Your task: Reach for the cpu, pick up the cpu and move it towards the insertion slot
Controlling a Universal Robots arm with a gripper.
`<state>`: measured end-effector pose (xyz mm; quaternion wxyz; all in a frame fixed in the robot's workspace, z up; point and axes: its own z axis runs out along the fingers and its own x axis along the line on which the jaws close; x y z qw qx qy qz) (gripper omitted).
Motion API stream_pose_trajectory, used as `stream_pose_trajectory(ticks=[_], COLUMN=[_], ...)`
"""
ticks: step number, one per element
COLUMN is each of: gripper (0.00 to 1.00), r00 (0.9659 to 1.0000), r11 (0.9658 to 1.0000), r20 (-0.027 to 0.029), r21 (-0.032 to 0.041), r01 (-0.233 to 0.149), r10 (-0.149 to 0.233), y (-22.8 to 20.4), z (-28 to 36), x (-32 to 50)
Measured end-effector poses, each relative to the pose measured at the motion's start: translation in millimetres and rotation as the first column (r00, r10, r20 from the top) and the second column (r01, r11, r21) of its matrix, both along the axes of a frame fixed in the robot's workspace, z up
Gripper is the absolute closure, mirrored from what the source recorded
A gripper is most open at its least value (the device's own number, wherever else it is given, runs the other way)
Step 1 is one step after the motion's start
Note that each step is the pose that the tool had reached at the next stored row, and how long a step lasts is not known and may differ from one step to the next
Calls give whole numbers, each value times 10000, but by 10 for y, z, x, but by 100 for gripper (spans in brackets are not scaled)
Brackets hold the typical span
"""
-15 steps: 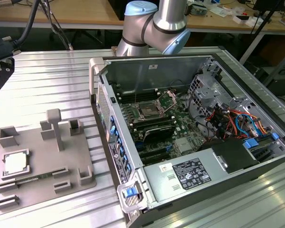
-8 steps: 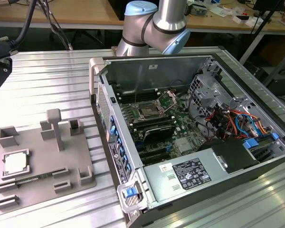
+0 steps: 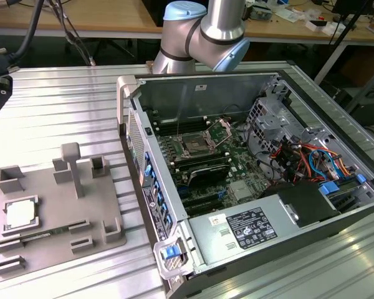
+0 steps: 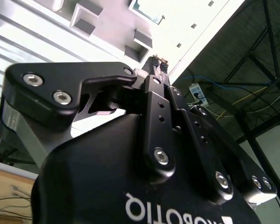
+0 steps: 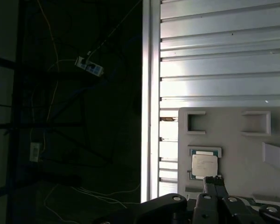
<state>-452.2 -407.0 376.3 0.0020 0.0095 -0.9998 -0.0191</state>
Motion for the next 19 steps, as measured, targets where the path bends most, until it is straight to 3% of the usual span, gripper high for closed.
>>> stream_pose_trajectory(ticks=[19], gripper=[89], r00=[10000], r11=[10000], r20=[0], r21=[0], r01=[-2], r10=[2], y=[0], z=[-4], x=[-77])
